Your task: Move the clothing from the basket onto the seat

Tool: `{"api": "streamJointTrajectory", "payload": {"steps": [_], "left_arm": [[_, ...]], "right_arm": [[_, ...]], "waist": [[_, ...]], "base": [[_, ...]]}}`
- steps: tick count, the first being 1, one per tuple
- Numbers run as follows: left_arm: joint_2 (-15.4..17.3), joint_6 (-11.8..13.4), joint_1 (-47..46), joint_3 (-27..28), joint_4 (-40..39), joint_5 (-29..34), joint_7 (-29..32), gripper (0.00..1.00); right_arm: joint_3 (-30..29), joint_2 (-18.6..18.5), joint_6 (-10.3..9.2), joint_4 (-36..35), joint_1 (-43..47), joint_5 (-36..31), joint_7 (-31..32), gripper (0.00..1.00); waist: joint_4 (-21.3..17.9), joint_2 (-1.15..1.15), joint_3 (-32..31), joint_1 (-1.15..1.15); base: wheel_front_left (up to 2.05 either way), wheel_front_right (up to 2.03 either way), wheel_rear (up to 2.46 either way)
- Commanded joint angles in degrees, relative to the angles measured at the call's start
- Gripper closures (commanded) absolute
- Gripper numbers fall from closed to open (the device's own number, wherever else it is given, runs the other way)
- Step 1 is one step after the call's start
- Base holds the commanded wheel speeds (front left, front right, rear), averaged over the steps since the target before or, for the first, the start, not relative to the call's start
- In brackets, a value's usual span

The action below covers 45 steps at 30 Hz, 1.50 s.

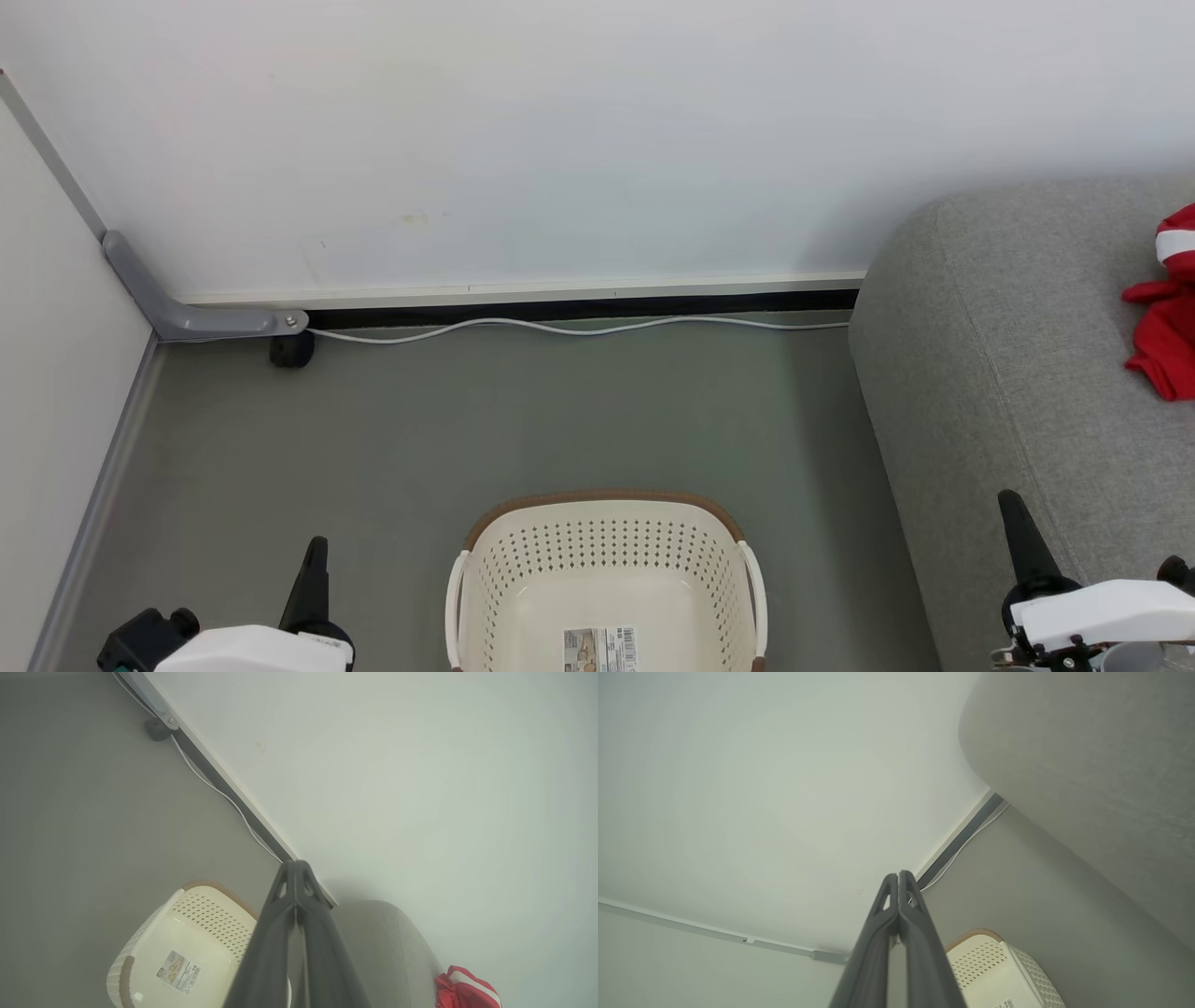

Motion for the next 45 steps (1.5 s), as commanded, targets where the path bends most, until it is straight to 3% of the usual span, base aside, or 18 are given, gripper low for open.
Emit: {"api": "streamJointTrajectory", "payload": {"steps": [1,45], "left_arm": [[0.51,-0.86,-3.24,1.67,-1.8,-1.81,0.4,1.0],[0.72,-6.44,-6.86,6.95,-3.74,-28.58,7.81,1.0]], "right_arm": [[0.14,-0.41,0.05,-1.89,-2.36,1.72,0.7,1.0],[-6.4,2.51,0.08,-5.14,-2.88,26.27,8.16,1.0]], "waist": [[0.0,0.0,0.0,0.0],[-0.03,0.0,0.1,0.0]], "base": [[0.0,0.0,0.0],[0.0,0.0,0.0]]}}
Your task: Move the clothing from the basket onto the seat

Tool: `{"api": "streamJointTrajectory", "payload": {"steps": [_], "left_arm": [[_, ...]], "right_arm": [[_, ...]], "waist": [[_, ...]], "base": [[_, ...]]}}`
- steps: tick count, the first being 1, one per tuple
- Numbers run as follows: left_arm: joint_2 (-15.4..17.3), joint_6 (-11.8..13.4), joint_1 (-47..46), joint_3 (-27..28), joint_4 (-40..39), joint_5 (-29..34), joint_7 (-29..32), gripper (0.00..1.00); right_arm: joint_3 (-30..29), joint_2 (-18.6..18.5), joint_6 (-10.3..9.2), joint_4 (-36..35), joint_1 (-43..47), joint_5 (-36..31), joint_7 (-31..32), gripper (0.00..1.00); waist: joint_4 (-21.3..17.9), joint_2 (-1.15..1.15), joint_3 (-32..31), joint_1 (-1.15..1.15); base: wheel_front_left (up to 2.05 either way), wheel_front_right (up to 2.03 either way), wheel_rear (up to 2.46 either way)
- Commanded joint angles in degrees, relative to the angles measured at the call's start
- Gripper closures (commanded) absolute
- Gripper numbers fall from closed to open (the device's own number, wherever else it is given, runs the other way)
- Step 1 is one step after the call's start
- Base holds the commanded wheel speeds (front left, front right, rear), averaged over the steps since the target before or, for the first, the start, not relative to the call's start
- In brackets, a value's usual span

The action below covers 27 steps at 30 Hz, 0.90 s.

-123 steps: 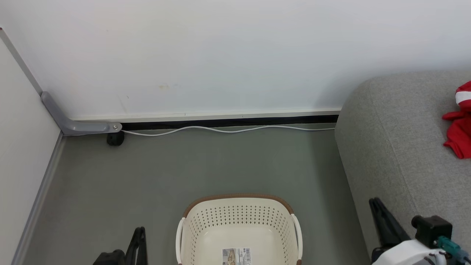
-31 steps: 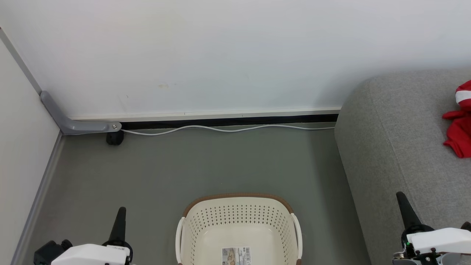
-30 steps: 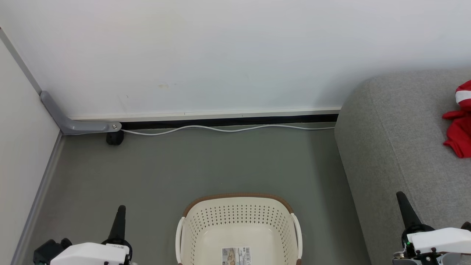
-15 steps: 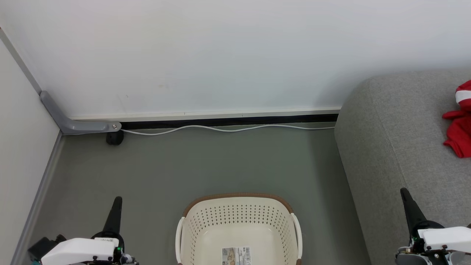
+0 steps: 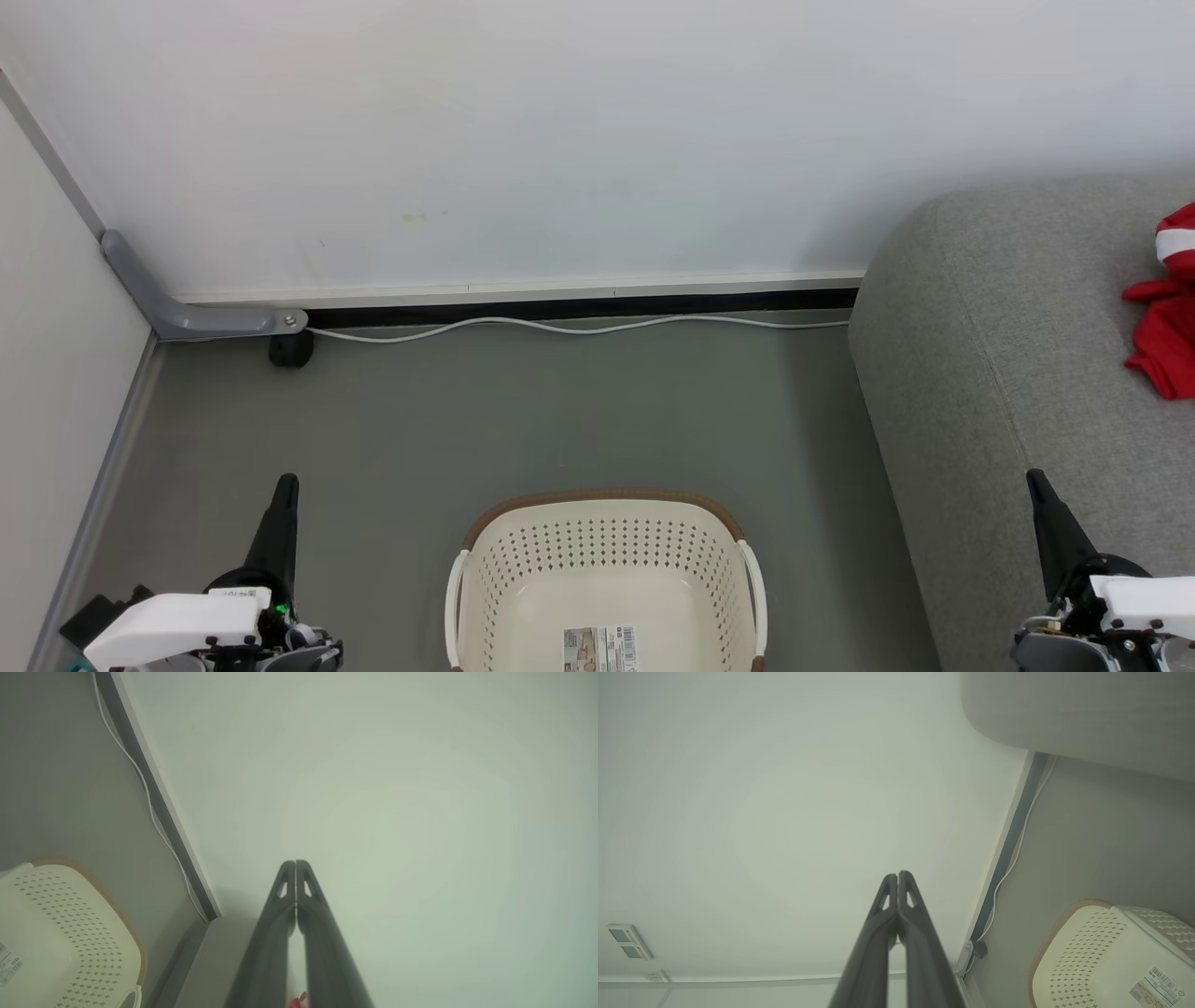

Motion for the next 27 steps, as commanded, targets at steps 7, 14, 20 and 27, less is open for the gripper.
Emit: {"api": "streamJointTrajectory", "payload": {"steps": [7,14,20,27], "left_arm": [[0.71,-1.11,-3.36,2.5,-1.91,-3.13,0.89,1.0],[0.71,-1.11,-3.36,2.5,-1.92,-3.14,0.89,1.0],[0.71,-1.11,-3.36,2.5,-1.92,-3.14,0.89,1.0],[0.71,-1.11,-3.36,2.49,-1.92,-3.14,0.89,1.0]], "right_arm": [[0.38,-0.14,0.09,-2.27,-2.58,3.04,1.28,1.0],[0.37,-0.13,0.09,-2.26,-2.58,3.03,1.29,1.0],[0.36,-0.13,0.09,-2.26,-2.58,3.02,1.3,1.0],[0.36,-0.12,0.09,-2.26,-2.58,3.02,1.3,1.0]], "waist": [[0.0,0.0,0.01,0.0],[0.0,0.0,0.01,0.0],[0.0,0.0,0.01,0.0],[0.0,0.0,0.01,0.0]], "base": [[0.0,0.0,0.0],[0.0,0.0,0.0],[0.0,0.0,0.0],[0.0,0.0,0.0]]}}
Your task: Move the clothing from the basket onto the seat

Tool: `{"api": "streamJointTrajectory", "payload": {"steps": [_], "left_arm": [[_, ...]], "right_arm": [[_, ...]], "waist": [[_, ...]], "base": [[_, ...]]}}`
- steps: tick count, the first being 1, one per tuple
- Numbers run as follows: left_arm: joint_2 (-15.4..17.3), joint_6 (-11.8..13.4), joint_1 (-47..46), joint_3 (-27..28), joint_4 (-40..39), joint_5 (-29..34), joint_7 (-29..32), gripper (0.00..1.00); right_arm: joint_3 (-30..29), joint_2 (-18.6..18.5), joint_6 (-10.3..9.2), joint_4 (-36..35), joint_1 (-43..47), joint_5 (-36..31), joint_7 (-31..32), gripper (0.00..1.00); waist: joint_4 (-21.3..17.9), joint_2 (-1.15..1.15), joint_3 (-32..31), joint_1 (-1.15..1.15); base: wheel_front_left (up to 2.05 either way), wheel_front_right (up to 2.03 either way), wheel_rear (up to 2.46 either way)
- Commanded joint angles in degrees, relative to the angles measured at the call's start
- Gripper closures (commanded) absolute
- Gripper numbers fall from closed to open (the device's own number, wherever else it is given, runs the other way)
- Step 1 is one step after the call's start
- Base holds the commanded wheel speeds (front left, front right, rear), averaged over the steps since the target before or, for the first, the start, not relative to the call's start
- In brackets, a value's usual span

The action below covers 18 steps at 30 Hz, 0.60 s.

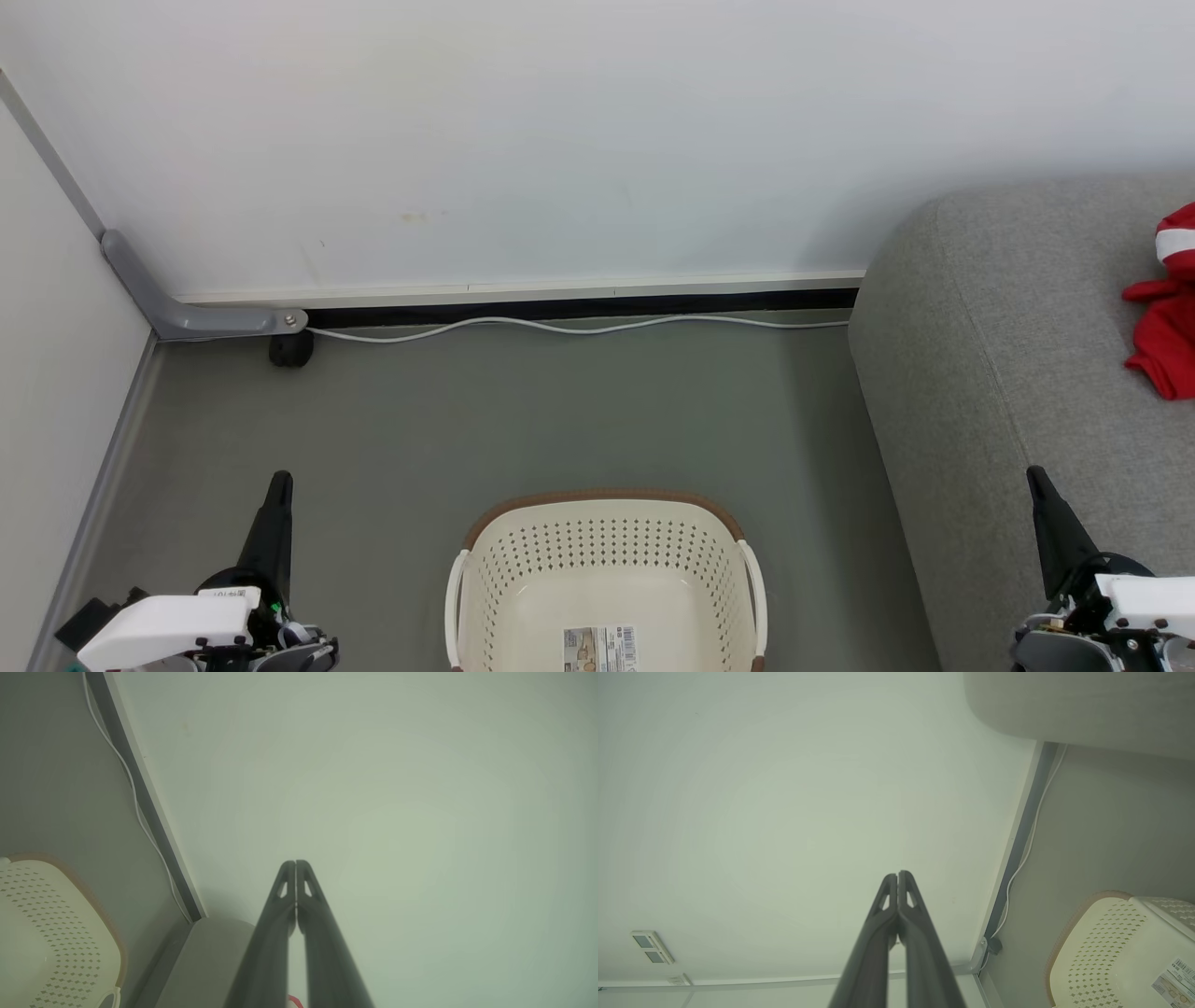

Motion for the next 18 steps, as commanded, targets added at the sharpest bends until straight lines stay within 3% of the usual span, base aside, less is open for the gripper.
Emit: {"api": "streamJointTrajectory", "payload": {"steps": [1,18], "left_arm": [[0.71,-0.43,-3.33,1.9,-1.66,-0.2,0.36,1.0],[0.71,-0.43,-3.33,1.9,-1.66,-0.21,0.36,1.0]], "right_arm": [[0.93,-0.59,0.09,-1.77,-2.57,0.63,0.46,1.0],[0.91,-0.58,0.09,-1.77,-2.57,0.62,0.47,1.0]], "waist": [[0.0,0.0,0.0,0.0],[0.0,0.0,0.0,0.0]], "base": [[0.0,0.0,0.0],[0.0,0.0,0.0]]}}
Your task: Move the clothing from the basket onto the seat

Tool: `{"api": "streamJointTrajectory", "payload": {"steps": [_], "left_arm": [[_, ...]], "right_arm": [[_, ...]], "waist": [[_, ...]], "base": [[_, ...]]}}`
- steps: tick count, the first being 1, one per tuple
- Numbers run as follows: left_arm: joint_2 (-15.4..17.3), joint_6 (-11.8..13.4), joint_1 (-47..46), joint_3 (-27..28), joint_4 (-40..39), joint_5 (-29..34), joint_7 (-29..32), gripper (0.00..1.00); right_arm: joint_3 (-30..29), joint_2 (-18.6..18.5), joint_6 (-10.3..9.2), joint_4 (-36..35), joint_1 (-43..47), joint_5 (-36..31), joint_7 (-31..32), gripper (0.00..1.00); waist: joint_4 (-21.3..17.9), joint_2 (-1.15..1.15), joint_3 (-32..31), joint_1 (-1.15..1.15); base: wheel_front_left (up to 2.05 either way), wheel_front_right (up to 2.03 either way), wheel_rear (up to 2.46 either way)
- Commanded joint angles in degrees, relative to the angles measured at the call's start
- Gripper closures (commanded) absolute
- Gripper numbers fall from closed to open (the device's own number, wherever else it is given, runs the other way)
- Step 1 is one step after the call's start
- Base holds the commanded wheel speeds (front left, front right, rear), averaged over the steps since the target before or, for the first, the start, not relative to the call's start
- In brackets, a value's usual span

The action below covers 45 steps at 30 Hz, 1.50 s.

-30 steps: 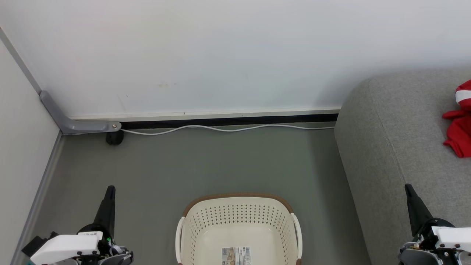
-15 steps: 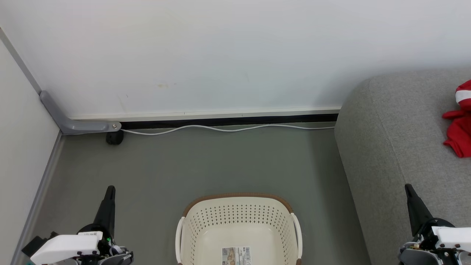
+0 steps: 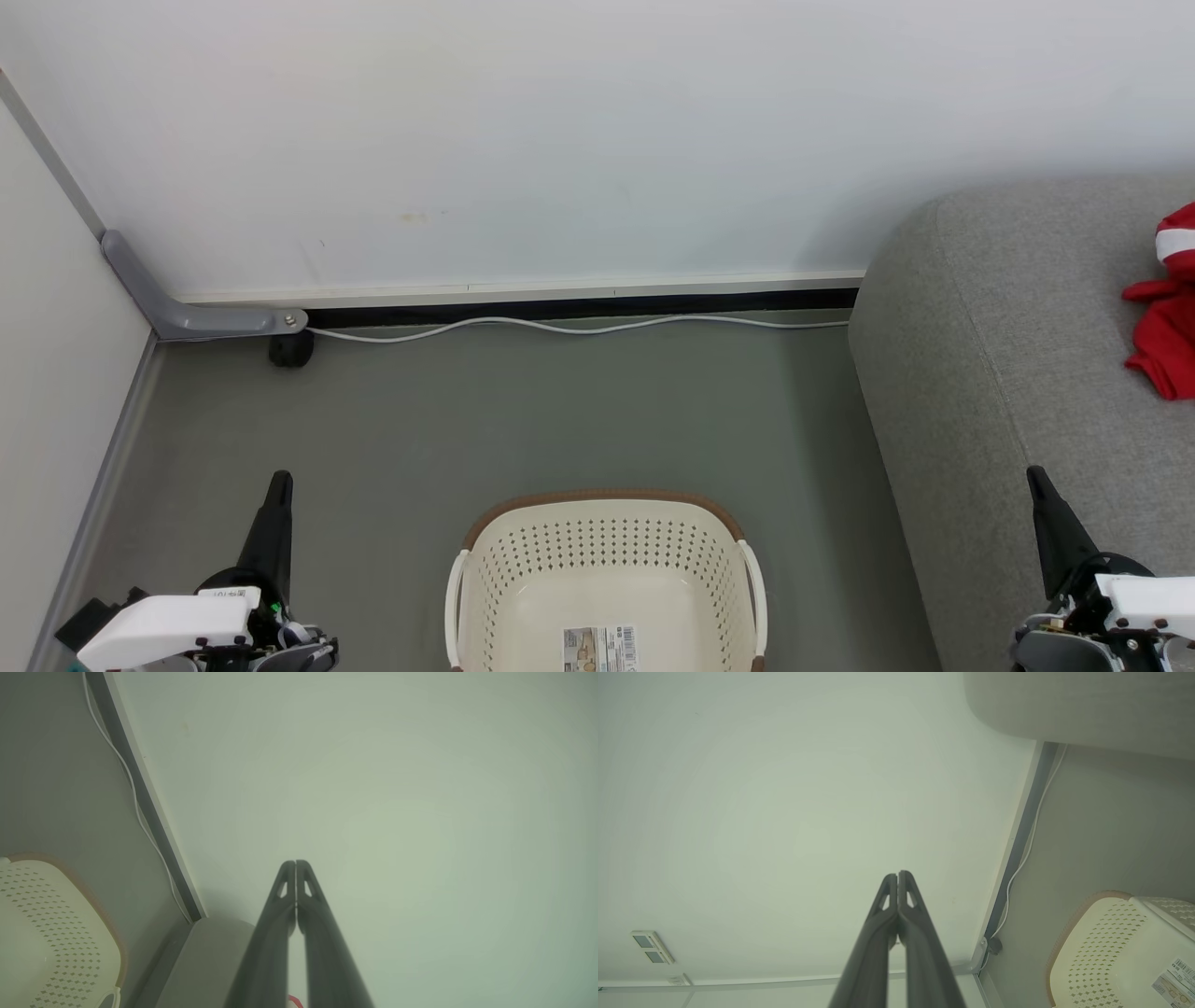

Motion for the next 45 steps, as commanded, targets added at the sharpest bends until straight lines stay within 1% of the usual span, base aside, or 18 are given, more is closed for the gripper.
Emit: {"api": "streamJointTrajectory", "payload": {"steps": [1,45], "left_arm": [[0.71,-0.43,-3.33,1.9,-1.65,-0.21,0.36,1.0],[0.71,-0.43,-3.33,1.89,-1.66,-0.21,0.36,1.0]], "right_arm": [[0.92,-0.59,0.09,-1.77,-2.57,0.62,0.47,1.0],[0.9,-0.58,0.09,-1.77,-2.58,0.6,0.49,1.0]], "waist": [[0.0,0.0,0.0,0.0],[0.0,0.0,0.0,0.0]], "base": [[0.0,0.0,0.0],[0.0,0.0,0.0]]}}
